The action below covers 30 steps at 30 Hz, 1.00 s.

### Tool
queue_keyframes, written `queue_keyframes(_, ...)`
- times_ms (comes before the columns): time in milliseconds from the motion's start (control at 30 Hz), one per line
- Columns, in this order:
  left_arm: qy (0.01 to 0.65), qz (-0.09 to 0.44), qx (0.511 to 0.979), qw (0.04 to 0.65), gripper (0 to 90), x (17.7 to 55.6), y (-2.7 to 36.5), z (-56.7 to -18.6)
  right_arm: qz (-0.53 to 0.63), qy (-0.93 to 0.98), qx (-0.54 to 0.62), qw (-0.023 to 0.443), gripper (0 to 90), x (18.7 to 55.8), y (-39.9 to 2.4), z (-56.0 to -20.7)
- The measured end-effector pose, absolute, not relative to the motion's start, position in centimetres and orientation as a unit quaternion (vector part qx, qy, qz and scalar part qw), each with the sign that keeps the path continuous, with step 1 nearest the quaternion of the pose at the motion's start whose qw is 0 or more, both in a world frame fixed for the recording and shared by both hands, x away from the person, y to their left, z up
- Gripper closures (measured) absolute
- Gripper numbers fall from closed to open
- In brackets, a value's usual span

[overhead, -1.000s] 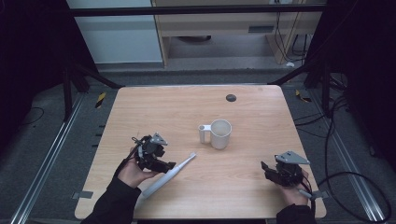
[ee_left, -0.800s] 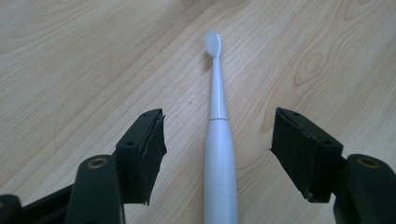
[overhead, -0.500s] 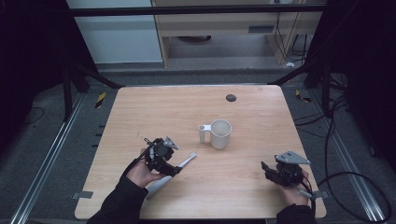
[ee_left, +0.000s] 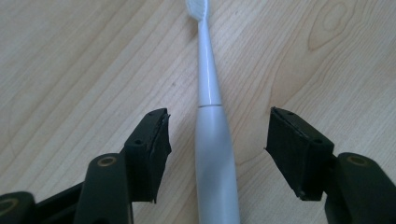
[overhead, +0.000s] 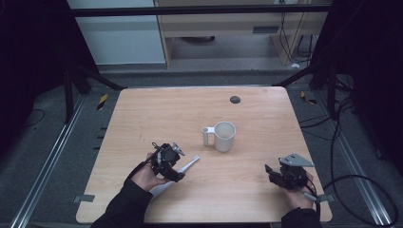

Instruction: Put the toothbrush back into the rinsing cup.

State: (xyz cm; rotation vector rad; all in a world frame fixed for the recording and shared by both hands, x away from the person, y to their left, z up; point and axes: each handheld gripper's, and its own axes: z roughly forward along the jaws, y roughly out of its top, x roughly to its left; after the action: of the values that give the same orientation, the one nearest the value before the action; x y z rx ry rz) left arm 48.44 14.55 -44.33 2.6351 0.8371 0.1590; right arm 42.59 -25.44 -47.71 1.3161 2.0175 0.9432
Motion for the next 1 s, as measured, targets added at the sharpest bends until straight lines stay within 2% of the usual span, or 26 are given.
queue_keyframes(433, 0.297, 0.036, 0.940, 0.164, 41.6, 48.8, 14.5, -45.5, 0.349, 0.752, 0.488, 0.274, 40.0, 42.6, -25.4, -47.8)
queue_keyframes(1000, 0.298, 0.013, 0.942, 0.152, 56.5, 49.4, 14.6, -46.3, 0.347, 0.754, 0.488, 0.272, 40.1, 42.7, -25.5, -47.8)
